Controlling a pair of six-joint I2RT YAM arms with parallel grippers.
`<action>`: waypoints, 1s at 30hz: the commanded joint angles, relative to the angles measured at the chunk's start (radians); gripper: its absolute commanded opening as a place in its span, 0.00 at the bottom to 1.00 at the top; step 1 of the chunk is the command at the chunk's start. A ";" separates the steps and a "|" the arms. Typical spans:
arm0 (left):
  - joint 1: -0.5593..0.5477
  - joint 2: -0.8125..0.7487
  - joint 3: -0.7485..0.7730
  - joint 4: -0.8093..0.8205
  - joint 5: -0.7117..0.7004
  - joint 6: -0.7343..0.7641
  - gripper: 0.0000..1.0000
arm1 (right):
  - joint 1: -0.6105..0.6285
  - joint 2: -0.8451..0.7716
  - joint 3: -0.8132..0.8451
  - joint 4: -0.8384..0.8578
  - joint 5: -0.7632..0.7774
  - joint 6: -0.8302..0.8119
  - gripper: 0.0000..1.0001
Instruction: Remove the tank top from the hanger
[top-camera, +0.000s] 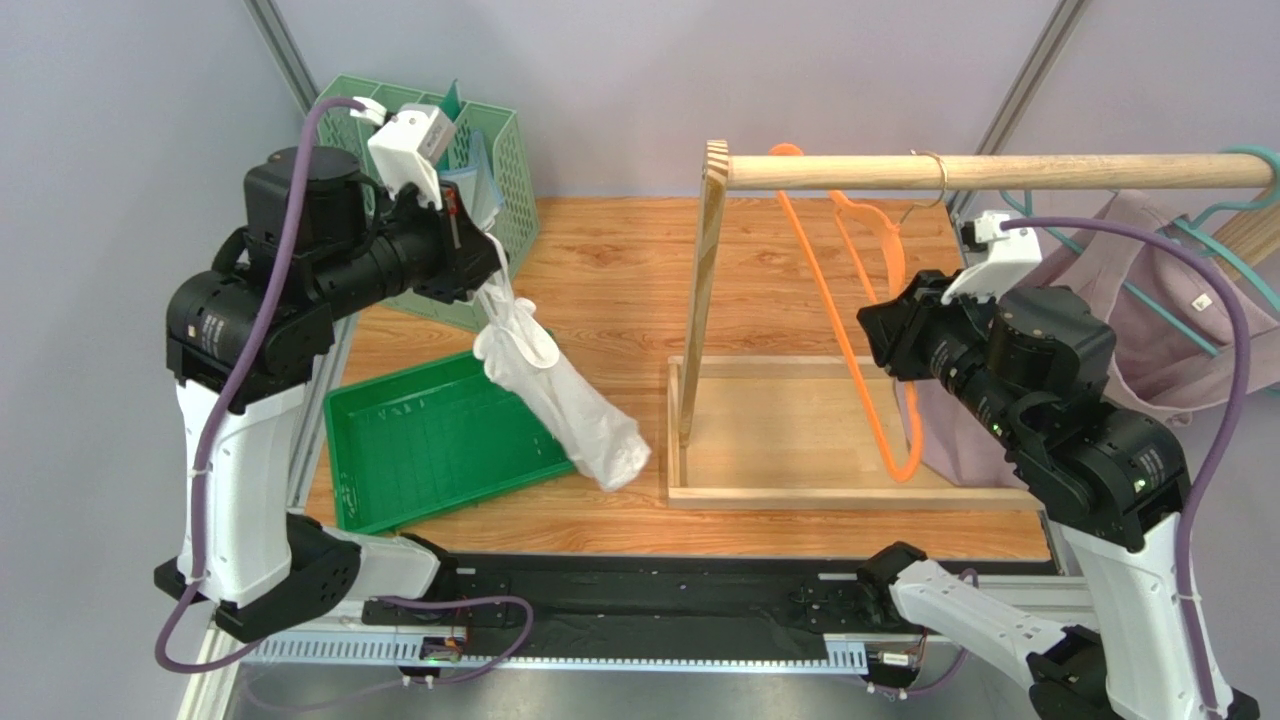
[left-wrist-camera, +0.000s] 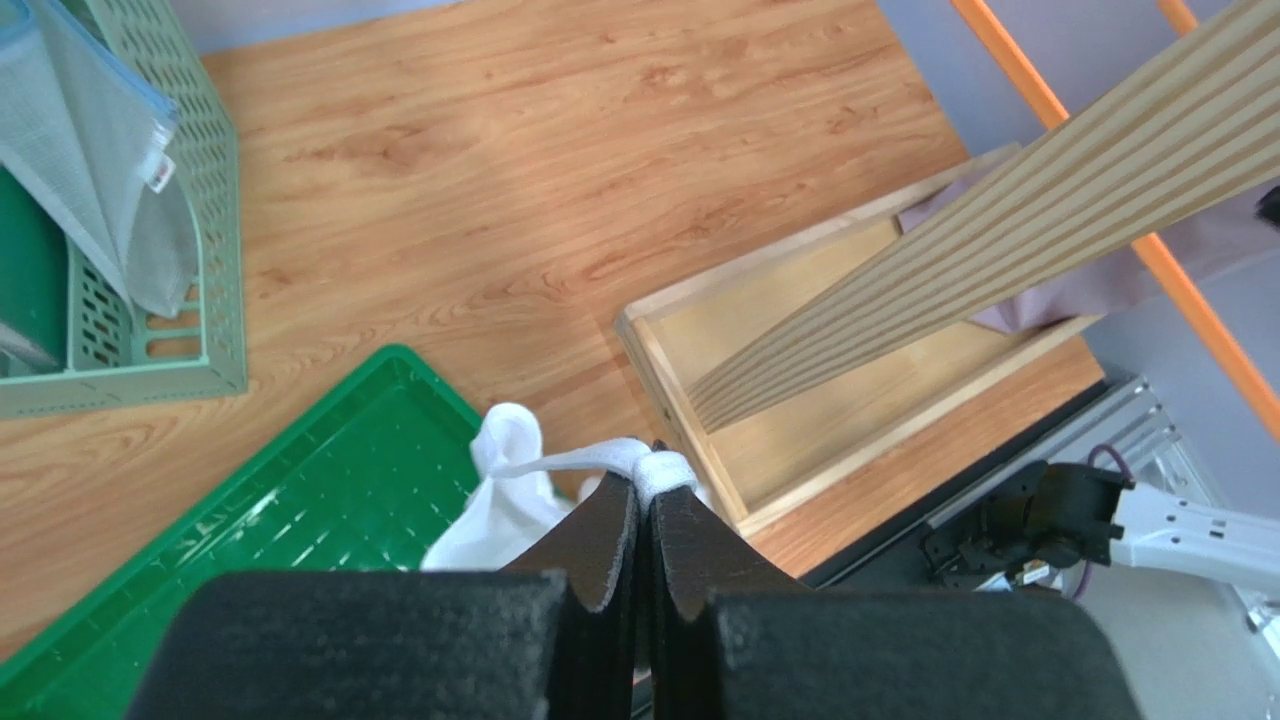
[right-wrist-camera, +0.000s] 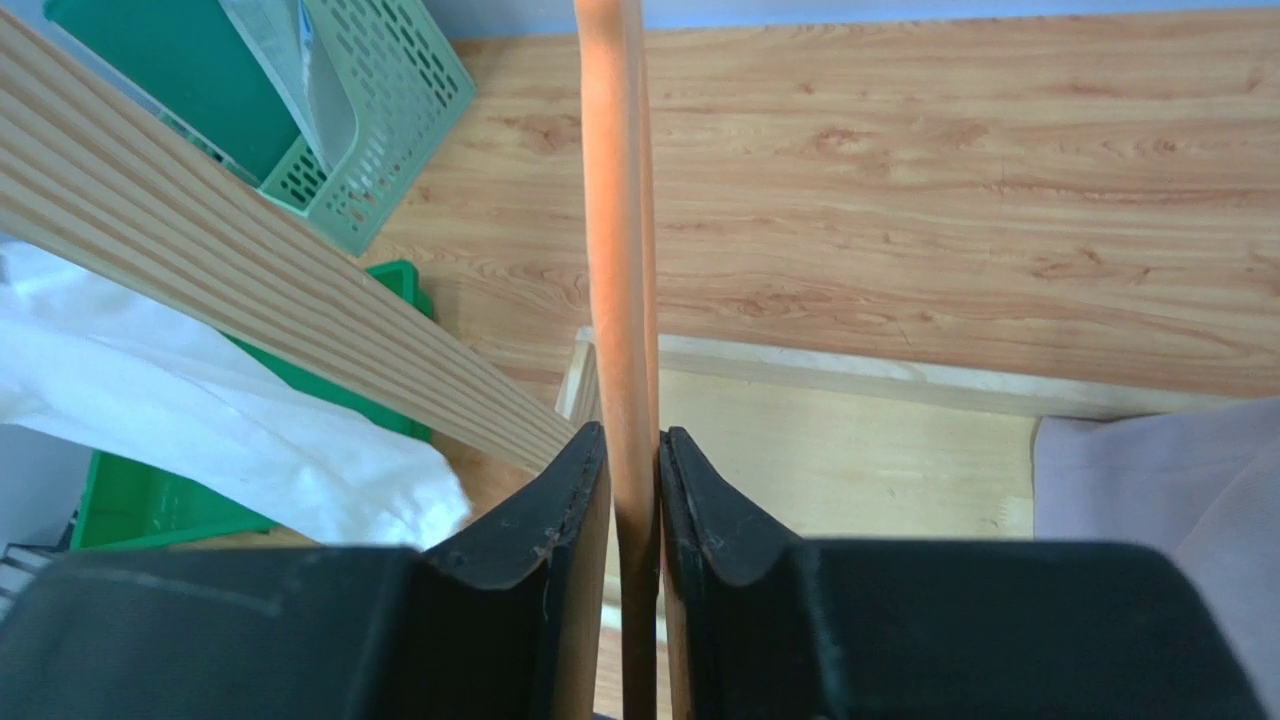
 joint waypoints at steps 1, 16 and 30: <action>0.013 0.038 0.136 -0.073 -0.041 -0.020 0.00 | -0.003 0.001 -0.021 -0.043 -0.029 -0.011 0.25; 0.107 0.044 0.265 -0.024 -0.085 -0.028 0.00 | -0.003 -0.011 -0.029 -0.053 -0.059 -0.017 0.46; 0.119 -0.056 -0.053 0.071 -0.154 0.023 0.00 | -0.003 -0.062 -0.028 -0.109 -0.099 0.003 0.79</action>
